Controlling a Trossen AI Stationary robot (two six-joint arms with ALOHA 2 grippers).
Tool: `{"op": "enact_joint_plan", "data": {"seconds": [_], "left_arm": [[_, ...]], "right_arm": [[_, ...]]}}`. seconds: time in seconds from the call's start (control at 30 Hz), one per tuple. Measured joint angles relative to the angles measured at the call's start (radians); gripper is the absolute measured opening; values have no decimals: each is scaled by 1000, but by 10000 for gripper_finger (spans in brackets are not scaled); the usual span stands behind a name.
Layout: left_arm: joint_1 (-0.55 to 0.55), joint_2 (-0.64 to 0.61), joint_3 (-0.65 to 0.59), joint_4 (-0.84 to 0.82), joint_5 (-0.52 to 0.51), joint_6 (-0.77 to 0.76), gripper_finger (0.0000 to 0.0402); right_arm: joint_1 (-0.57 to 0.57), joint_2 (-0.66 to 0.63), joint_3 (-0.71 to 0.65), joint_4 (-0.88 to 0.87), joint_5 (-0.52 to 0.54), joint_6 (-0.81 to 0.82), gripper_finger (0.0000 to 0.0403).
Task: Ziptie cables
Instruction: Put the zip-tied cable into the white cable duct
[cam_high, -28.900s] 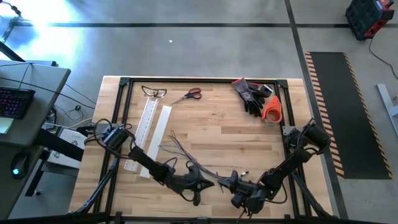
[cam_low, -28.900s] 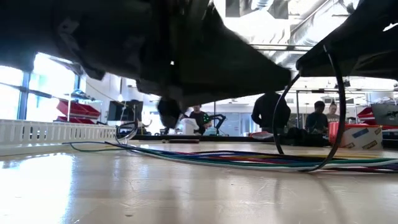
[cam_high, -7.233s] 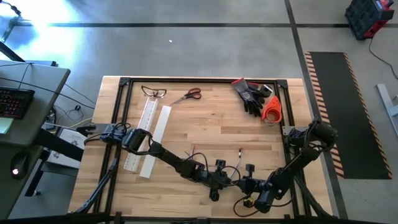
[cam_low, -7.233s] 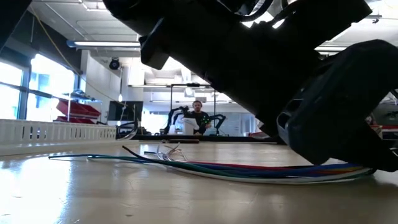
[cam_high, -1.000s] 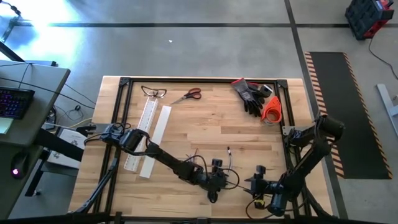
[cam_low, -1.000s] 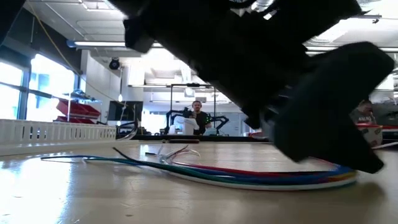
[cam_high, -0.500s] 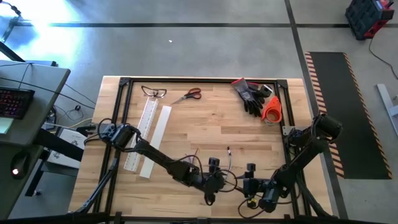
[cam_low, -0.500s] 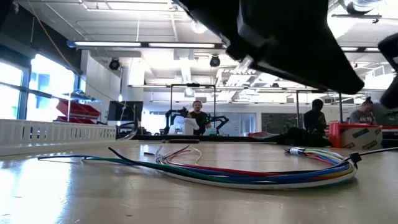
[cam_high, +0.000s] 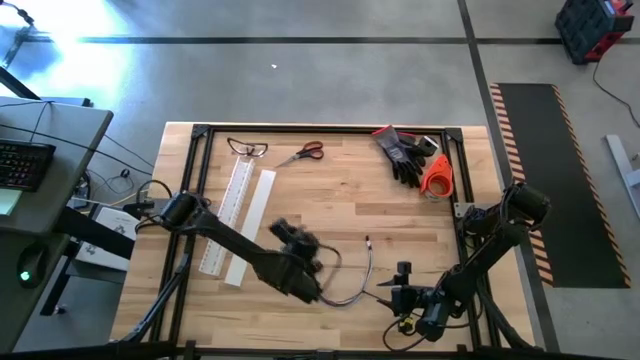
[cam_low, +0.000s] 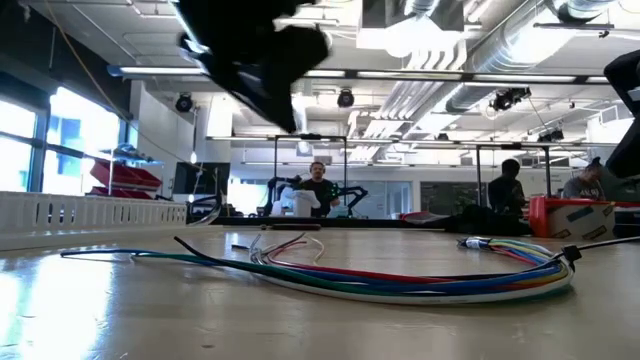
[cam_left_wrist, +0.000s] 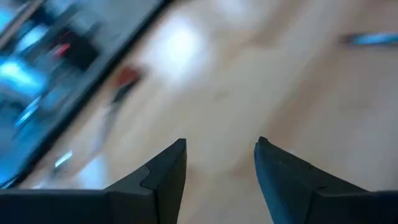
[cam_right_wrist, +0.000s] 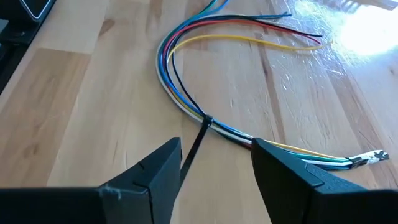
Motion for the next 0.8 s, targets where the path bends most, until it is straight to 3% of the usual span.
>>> {"op": "enact_joint_plan", "data": {"seconds": [0.13,0.23,0.43,0.63,0.8], "left_arm": [[13,-57,-8,-294,2,-297,177],[42,-140,-92,-364,46,-422,185],[113,-405,-413,-163,193,-428,212],[165,-643,-685,-110,246,-539,234],[191,-737,-875,85,287,-543,237]], "right_arm": [[0,0,0,-1,13,-5,178],[0,0,0,0,16,-4,178],[14,1,0,19,18,-4,178],[24,1,0,30,22,0,178],[25,1,0,37,48,-6,178]]}}
